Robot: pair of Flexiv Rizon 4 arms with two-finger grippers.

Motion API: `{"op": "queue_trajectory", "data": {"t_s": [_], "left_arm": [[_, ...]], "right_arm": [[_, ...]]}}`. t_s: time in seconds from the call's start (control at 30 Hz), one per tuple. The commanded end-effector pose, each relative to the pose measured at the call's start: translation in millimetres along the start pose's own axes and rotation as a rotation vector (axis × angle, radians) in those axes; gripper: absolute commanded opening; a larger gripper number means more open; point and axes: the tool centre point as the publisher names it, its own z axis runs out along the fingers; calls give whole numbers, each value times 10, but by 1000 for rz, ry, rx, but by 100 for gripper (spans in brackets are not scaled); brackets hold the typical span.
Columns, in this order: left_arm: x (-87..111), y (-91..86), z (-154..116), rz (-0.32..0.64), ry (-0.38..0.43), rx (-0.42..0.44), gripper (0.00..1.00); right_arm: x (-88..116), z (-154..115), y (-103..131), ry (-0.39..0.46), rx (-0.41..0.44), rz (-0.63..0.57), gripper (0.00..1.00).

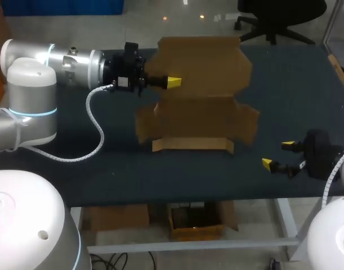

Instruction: Assemble the packaging by folding the flat box into shape, placing the metal phone stand inside, and closing the box properly

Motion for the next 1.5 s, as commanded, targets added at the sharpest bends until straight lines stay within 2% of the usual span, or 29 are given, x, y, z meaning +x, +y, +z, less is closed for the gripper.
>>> {"op": "queue_trajectory", "data": {"t_s": [0.03, 0.83, 1.23, 1.43, 1.47, 1.5], "left_arm": [[-83, 32, -22, -5, 9, 10, 0], [-83, 32, -22, -5, 9, 10, 0], [-83, 32, -22, -5, 9, 10, 0], [-83, 32, -22, -5, 9, 10, 0], [-83, 32, -22, -5, 9, 10, 0], [-83, 32, -22, -5, 9, 10, 0]], "right_arm": [[1, -2, -10, 0, -5, -1, 100], [9, 17, 5, 7, -5, -2, 100], [232, -169, -15, -1, 11, -62, 100], [267, -223, -33, 12, 2, -81, 100], [266, -225, -35, 12, 2, -81, 58], [264, -229, -40, 12, 3, -82, 35]]}}
